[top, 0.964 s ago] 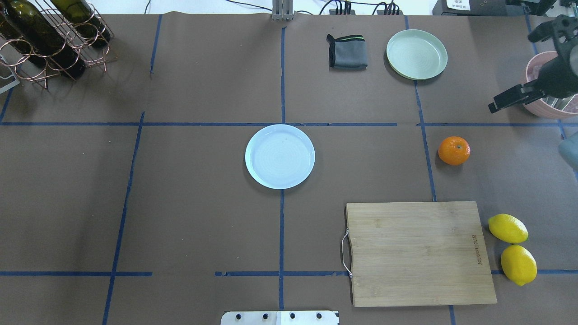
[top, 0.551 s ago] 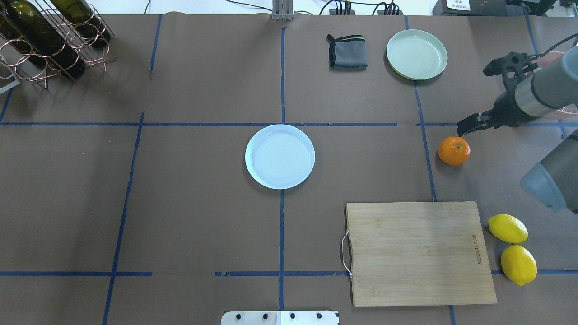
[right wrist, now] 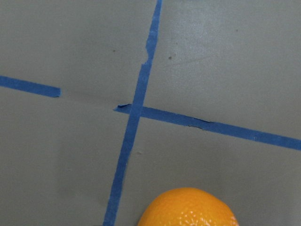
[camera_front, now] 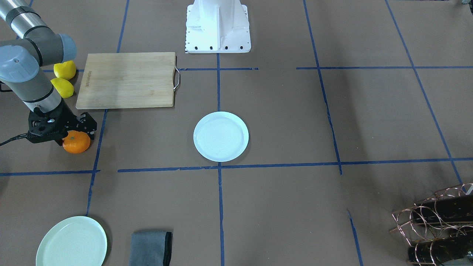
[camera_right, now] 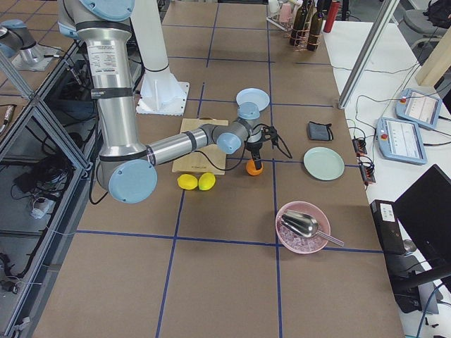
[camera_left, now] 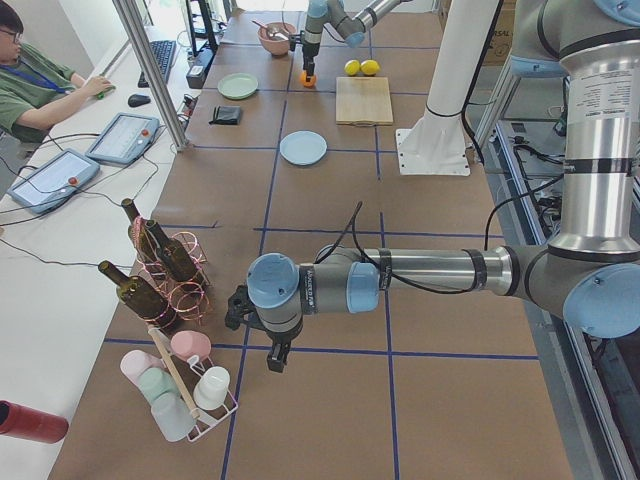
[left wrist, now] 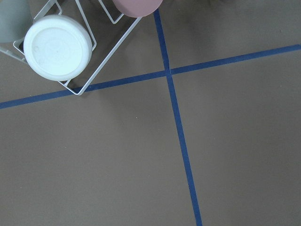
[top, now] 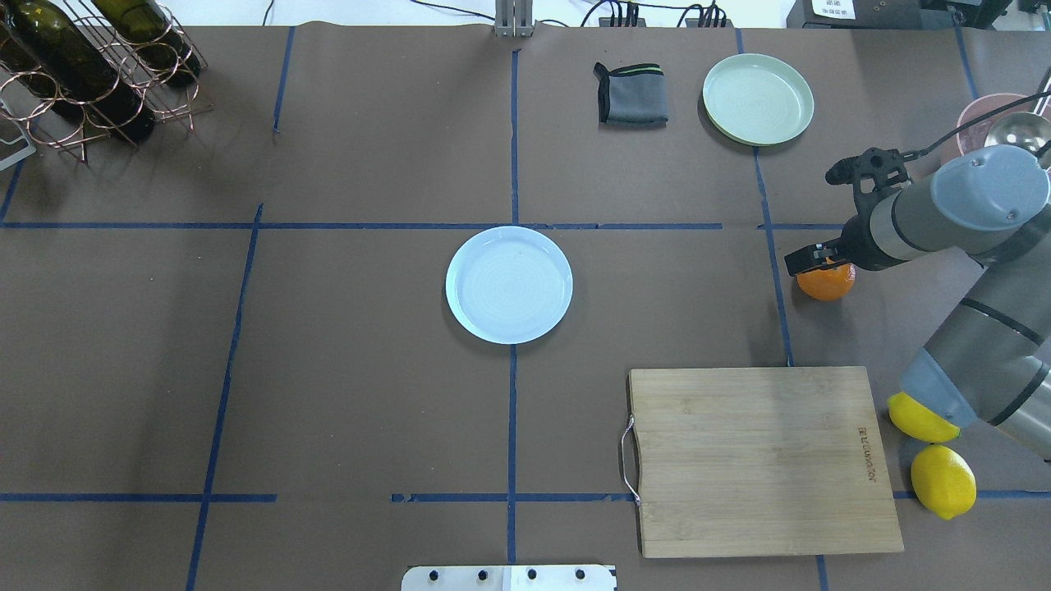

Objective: Pick orange to plate
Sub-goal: 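Lower the right gripper over the orange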

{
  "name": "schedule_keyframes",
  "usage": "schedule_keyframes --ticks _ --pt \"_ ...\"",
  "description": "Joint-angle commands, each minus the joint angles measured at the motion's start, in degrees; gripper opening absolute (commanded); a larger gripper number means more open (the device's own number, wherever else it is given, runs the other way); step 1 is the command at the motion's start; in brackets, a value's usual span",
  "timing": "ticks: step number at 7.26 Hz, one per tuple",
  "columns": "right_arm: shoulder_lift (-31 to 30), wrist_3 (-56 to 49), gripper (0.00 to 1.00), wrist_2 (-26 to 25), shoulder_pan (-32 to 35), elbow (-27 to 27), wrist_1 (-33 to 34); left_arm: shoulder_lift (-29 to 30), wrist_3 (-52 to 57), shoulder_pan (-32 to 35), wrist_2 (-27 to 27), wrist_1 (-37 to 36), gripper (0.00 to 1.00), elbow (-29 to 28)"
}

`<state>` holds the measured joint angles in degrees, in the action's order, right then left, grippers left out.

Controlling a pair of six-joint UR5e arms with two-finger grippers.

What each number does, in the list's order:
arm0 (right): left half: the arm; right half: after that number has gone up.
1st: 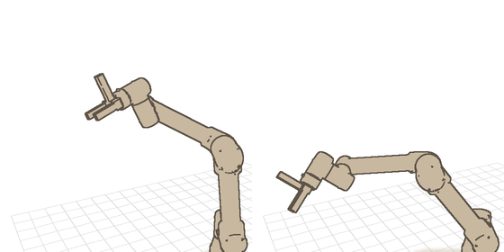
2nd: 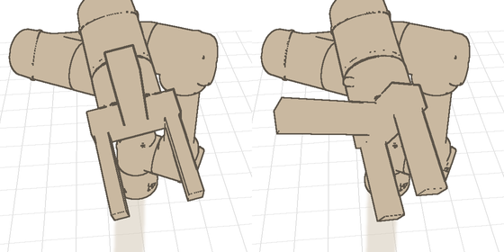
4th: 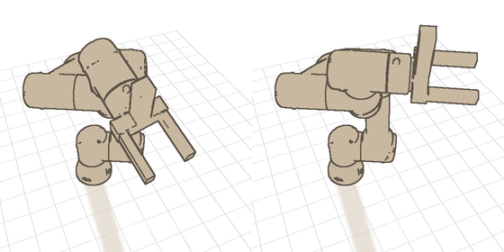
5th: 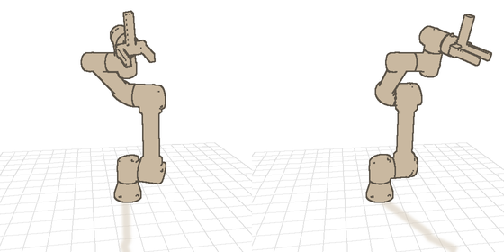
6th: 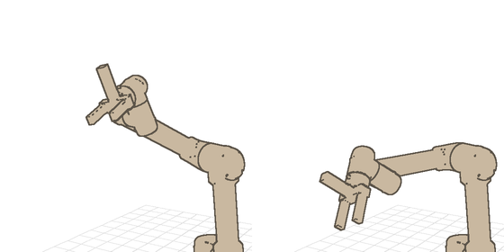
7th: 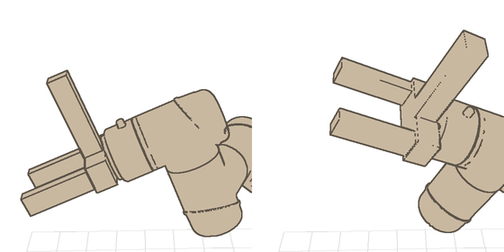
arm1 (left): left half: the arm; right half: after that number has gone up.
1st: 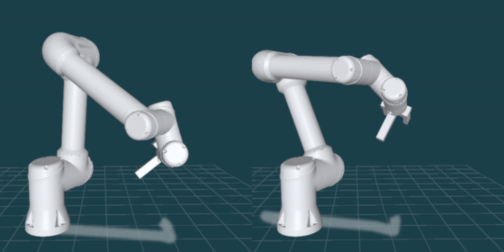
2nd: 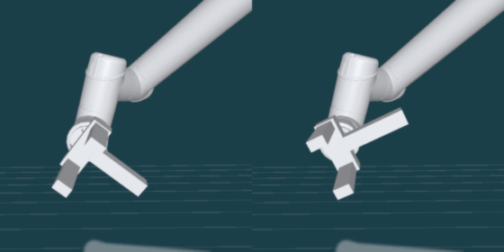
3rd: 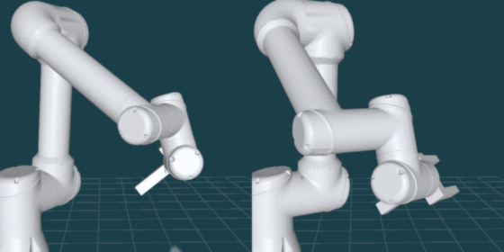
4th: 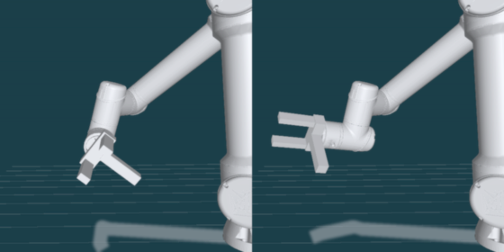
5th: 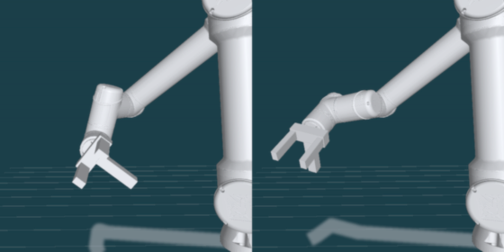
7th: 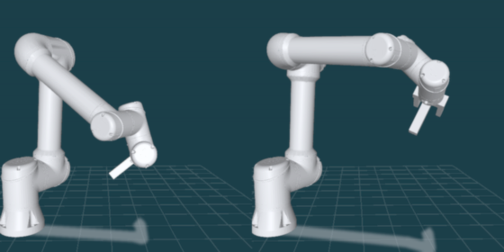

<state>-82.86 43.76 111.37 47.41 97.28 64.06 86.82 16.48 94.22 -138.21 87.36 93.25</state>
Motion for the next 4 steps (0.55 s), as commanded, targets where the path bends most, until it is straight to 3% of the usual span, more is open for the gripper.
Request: schedule_keyframes --ticks 1,4 --pt "0.15 -0.35 1.0 -0.28 -0.21 -0.85 0.18 -0.08 -0.04 0.0 -0.04 0.09 1.0 0.0" --pt "0.59 -0.52 1.0 0.07 0.05 -1.04 0.18 0.01 -0.13 -0.09 -0.13 0.27 1.0 0.0"
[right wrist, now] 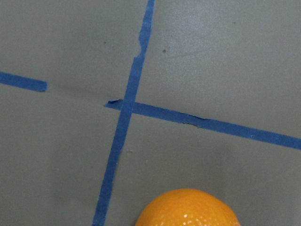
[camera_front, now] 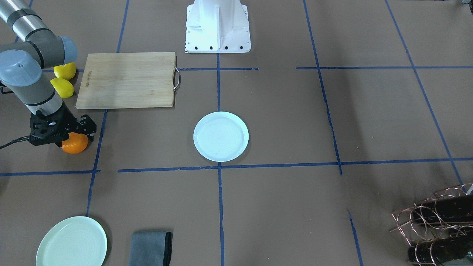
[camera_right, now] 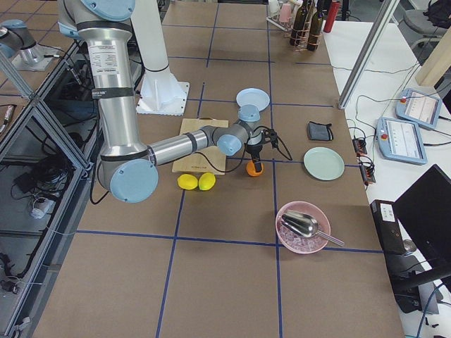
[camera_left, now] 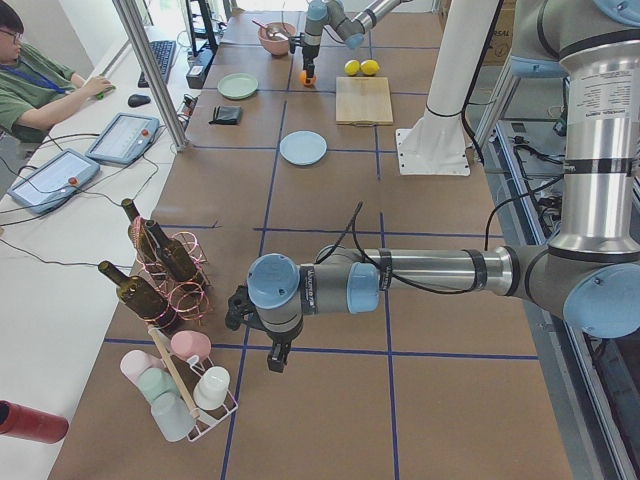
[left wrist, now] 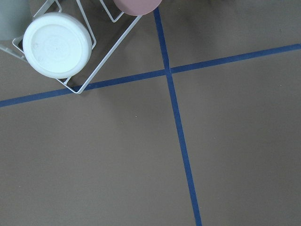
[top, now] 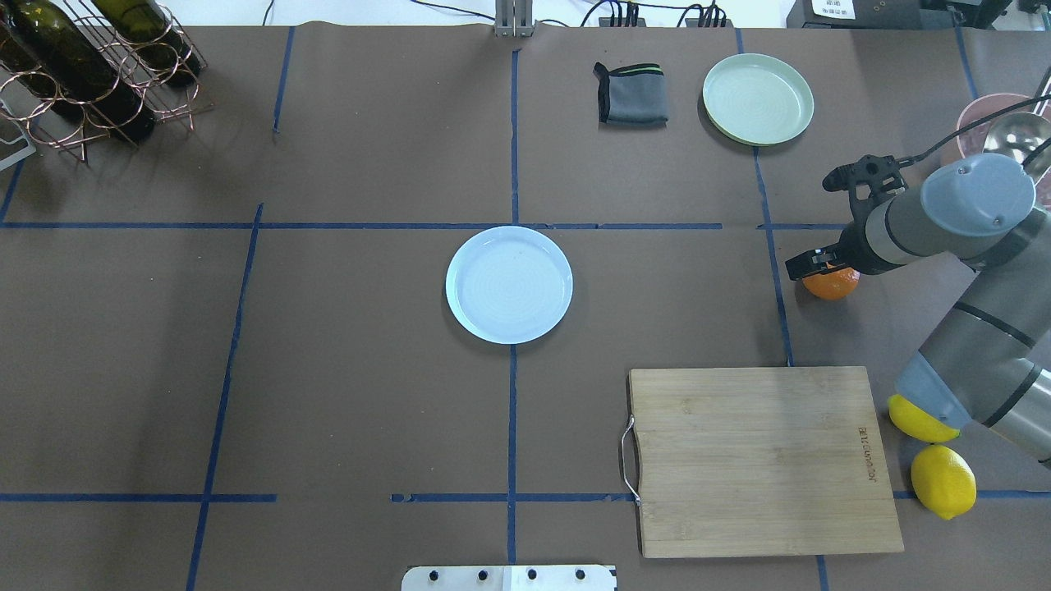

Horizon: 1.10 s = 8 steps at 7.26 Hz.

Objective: Pick orange to plate
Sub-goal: 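Close the right gripper around the orange and lift it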

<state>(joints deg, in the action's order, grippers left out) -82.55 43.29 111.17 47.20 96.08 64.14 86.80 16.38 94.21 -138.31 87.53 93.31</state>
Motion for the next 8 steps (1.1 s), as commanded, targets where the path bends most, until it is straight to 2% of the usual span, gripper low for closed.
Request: schedule_keyframes --ticks 1,8 --pt "0.46 -0.31 1.0 0.79 1.13 0.25 0.28 0.04 -0.03 0.01 -0.03 0.09 1.0 0.03" --pt "0.38 -0.93 1.0 -0.08 1.14 -0.28 0.37 0.04 0.06 -0.08 -0.03 0.09 1.0 0.03"
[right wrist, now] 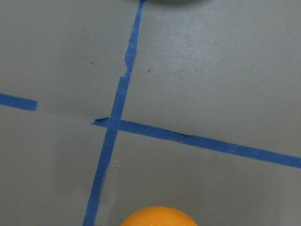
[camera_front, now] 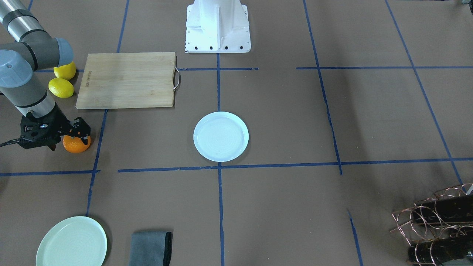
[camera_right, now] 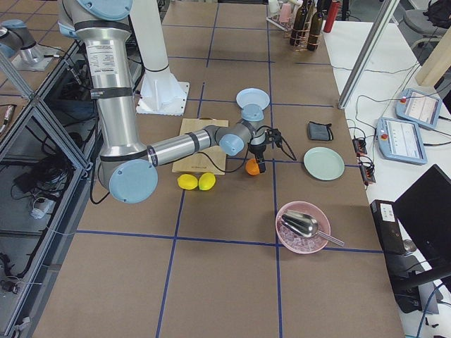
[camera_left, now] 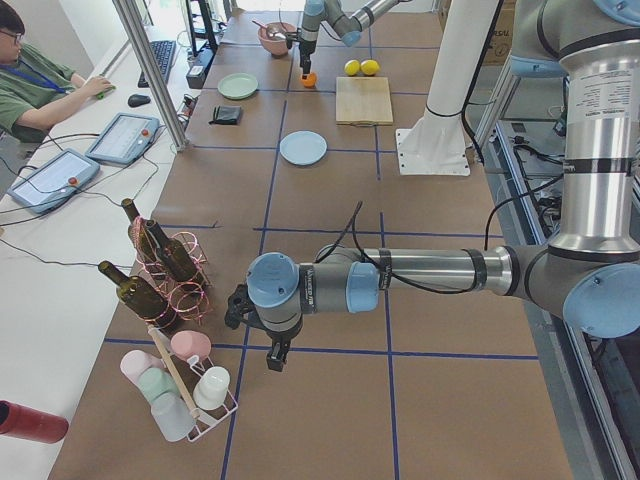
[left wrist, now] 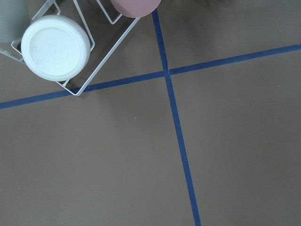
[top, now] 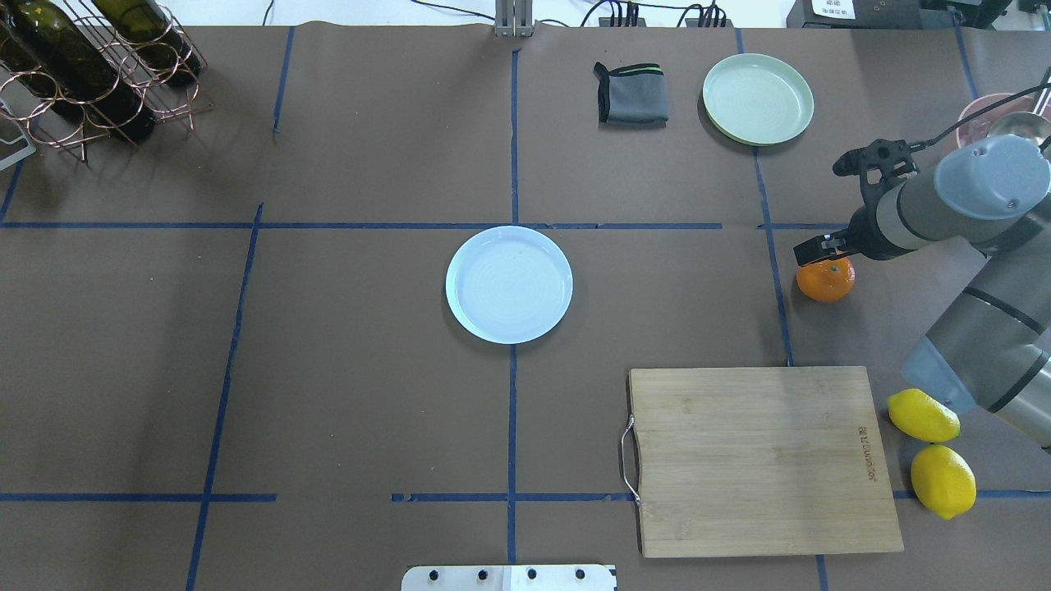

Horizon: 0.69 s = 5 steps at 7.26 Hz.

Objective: Pick orange to plate
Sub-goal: 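Close the right gripper around the orange and lift it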

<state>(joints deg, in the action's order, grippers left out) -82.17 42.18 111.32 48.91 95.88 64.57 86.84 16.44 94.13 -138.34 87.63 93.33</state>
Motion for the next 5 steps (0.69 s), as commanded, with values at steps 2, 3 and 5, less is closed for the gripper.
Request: schedule_keyframes --ticks 2,3,5 --pt "-0.1 0.54 1.0 -0.31 -1.45 -0.16 -0.24 0.0 0.0 0.09 0.0 0.0 1.0 0.01" --pt "-0.1 0.62 1.0 -0.49 -1.89 -0.16 -0.24 0.0 0.0 0.0 0.0 0.0 1.0 0.01" --pt "-0.1 0.63 1.0 -2.42 -3.73 -1.12 -0.33 0.0 0.0 0.0 0.0 0.0 1.0 -0.08"
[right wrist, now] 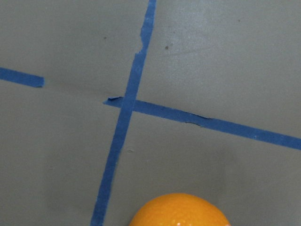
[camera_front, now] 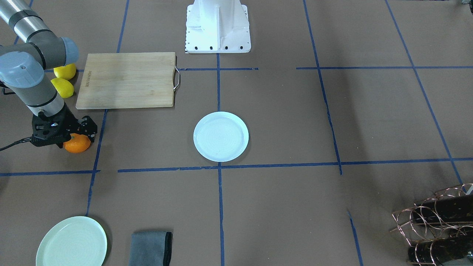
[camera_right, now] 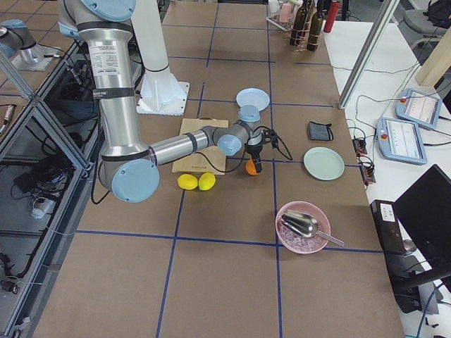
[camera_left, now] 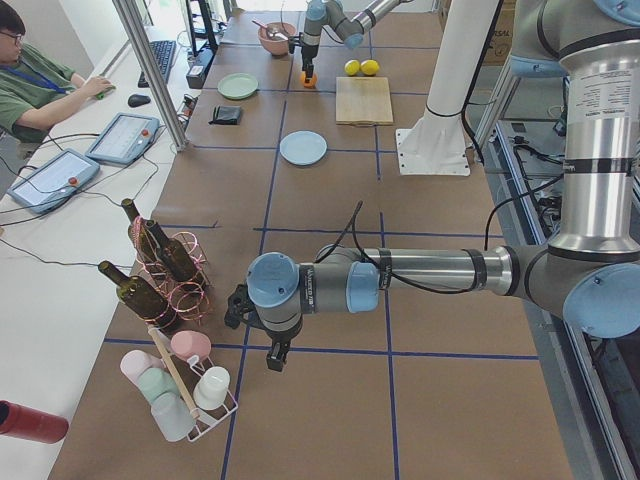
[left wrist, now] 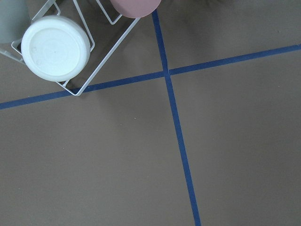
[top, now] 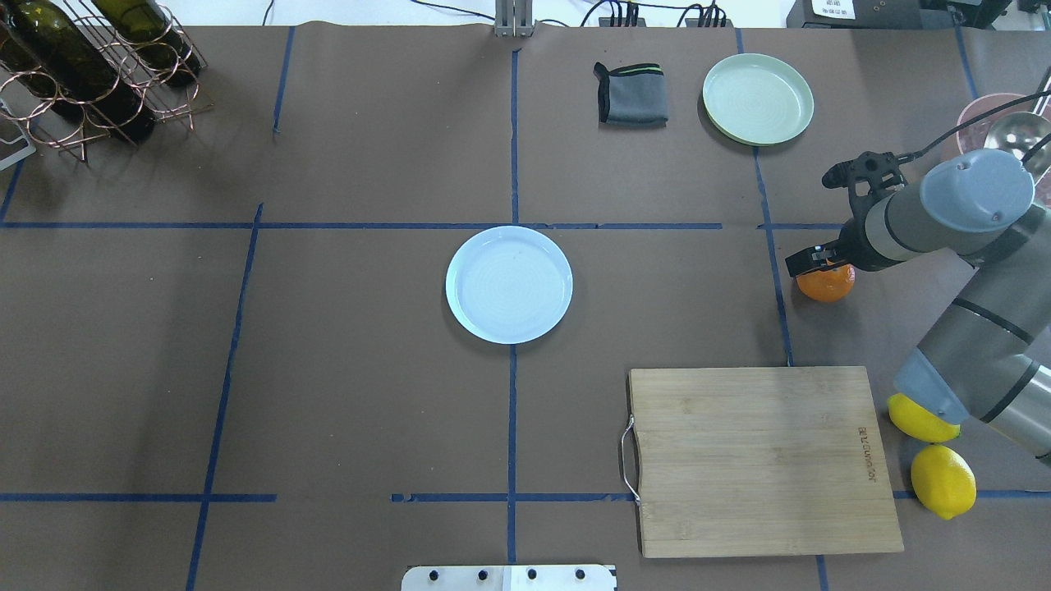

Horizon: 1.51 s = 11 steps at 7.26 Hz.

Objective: Pick orange to plate
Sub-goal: 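Close the right gripper around the orange and lift it, then carry the orange with the right gripper over the light blue plate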

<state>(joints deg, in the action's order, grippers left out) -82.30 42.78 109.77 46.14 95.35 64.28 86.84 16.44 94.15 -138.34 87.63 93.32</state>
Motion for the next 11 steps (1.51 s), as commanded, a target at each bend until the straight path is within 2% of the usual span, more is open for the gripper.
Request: schedule_keyframes --ticks 1,2,3,4,5,6,7,9,11 --pt "0.03 -0.07 1.0 -0.96 -1.05 -0.95 -0.12 0.0 0.0 0.07 0.0 0.0 1.0 0.01" --pt "-0.14 -0.42 1.0 -0.96 -1.06 -1.04 -0.12 0.0 0.0 -0.02 0.0 0.0 1.0 -0.07" --pt "-0.14 -0.51 0.74 -1.14 -1.06 -0.87 -0.12 0.0 0.0 -0.02 0.0 0.0 1.0 0.01" --pt "0.12 -0.59 0.08 -0.62 -1.06 -0.6 -0.12 0.0 0.0 -0.02 0.0 0.0 1.0 0.01" --pt "0.21 -0.25 0.0 -0.52 -1.06 1.31 0.05 0.0 0.0 -0.02 0.0 0.08 1.0 0.01" --pt "0.99 0.45 0.0 -0.44 -1.14 4.38 0.92 0.0 0.0 -0.02 0.0 0.0 1.0 0.01" --pt "7.35 4.98 0.0 -0.43 -1.49 4.58 6.07 0.0 0.09 -0.02 0.0 0.0 1.0 0.01" --pt "25.17 17.46 0.0 -1.83 -7.01 2.58 21.34 0.0 0.0 -0.02 0.0 0.09 1.0 0.1" --pt "36.45 27.58 0.0 -8.4 -12.63 -6.7 21.94 0.0 0.0 -0.02 0.0 0.09 1.0 0.1"
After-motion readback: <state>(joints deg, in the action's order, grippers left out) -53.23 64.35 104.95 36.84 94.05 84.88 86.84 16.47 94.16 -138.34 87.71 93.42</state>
